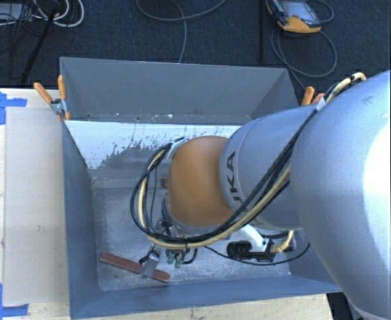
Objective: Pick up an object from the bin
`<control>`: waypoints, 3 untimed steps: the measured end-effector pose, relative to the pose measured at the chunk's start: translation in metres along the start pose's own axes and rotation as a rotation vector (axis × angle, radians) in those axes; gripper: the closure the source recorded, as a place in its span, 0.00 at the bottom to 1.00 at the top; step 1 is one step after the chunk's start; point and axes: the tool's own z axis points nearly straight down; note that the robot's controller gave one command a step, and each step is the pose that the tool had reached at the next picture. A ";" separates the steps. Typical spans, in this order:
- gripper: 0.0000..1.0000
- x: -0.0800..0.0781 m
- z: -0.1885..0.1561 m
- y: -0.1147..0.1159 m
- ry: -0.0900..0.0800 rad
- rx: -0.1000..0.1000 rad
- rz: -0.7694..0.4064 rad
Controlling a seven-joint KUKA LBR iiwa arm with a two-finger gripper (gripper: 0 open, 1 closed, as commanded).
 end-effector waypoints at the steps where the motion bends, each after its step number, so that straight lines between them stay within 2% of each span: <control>1: 0.00 0.008 0.060 0.028 0.003 0.004 -0.125; 2: 1.00 0.007 0.058 0.027 0.001 0.002 -0.121; 3: 0.00 0.006 0.058 0.027 0.001 0.001 -0.120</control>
Offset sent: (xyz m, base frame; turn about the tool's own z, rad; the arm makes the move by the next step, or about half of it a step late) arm 0.0054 0.0284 -0.0567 -0.1245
